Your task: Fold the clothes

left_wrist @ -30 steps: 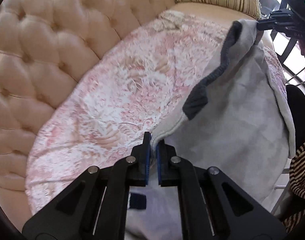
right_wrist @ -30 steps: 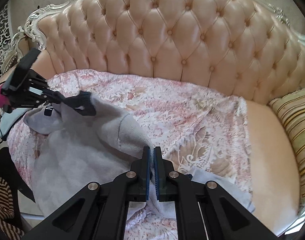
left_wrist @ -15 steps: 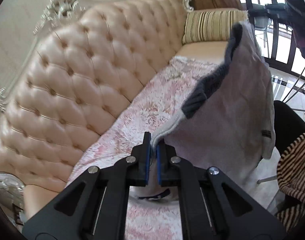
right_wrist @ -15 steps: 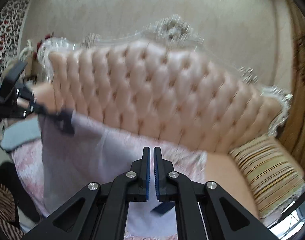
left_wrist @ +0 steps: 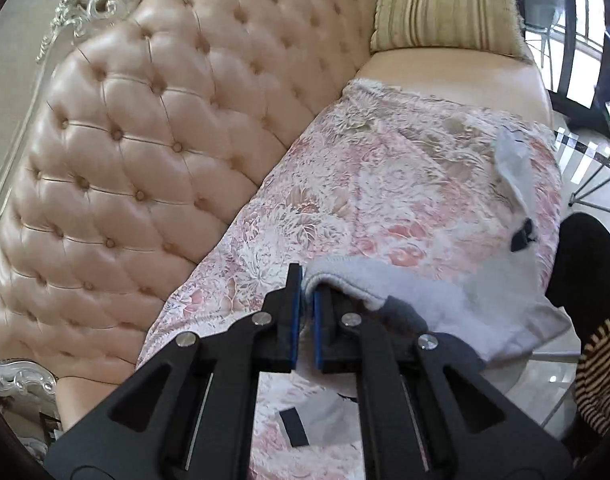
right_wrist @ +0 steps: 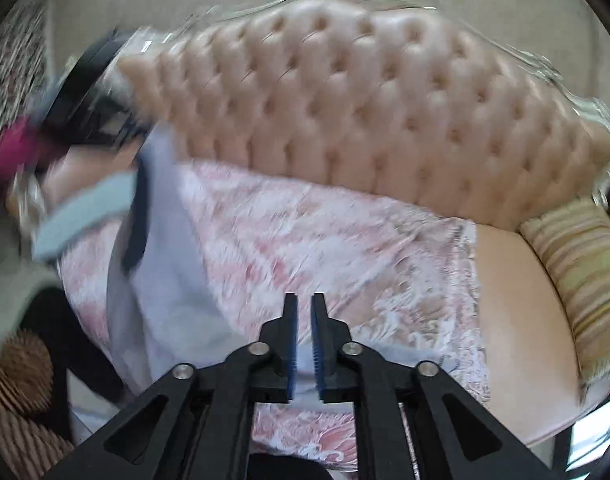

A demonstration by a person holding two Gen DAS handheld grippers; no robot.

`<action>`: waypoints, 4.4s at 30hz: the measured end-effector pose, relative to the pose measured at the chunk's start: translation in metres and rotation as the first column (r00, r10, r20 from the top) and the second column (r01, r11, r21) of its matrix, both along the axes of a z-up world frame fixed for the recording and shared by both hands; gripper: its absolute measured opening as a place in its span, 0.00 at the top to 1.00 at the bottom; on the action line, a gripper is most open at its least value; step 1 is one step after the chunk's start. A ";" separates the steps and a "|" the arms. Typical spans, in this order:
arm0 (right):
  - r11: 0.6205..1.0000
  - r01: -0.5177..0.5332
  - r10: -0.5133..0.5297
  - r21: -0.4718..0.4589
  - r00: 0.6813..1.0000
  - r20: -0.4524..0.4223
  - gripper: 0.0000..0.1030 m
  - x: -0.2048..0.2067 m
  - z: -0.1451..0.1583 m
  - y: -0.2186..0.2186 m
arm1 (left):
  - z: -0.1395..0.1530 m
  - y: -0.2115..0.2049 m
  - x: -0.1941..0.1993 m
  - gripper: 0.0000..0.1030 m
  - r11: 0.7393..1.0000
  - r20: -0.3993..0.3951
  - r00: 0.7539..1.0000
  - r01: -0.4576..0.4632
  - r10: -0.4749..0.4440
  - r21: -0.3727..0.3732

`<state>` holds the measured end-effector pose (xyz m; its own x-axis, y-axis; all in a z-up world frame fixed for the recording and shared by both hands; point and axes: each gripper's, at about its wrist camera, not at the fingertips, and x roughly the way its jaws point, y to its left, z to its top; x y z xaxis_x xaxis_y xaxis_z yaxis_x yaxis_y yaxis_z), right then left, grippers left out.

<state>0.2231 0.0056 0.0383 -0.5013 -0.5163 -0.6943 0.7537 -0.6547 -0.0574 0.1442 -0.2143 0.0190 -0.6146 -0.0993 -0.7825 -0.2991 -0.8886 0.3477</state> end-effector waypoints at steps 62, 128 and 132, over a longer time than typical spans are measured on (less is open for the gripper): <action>0.991 0.061 0.004 0.122 0.879 -0.477 0.97 -0.030 0.086 -0.022 | 0.056 -0.037 0.037 0.93 0.988 -0.184 0.975 -0.101 0.122 0.118; 0.992 -0.089 0.039 0.089 0.892 0.451 0.23 -0.349 -0.191 -0.139 | -0.237 -0.082 -0.214 0.06 0.847 0.395 0.894 -0.369 0.212 0.382; 1.000 -0.001 -0.007 0.013 0.822 0.570 0.23 -0.364 -0.180 -0.125 | -0.233 -0.080 -0.222 0.04 0.840 0.447 0.866 -0.404 0.224 0.363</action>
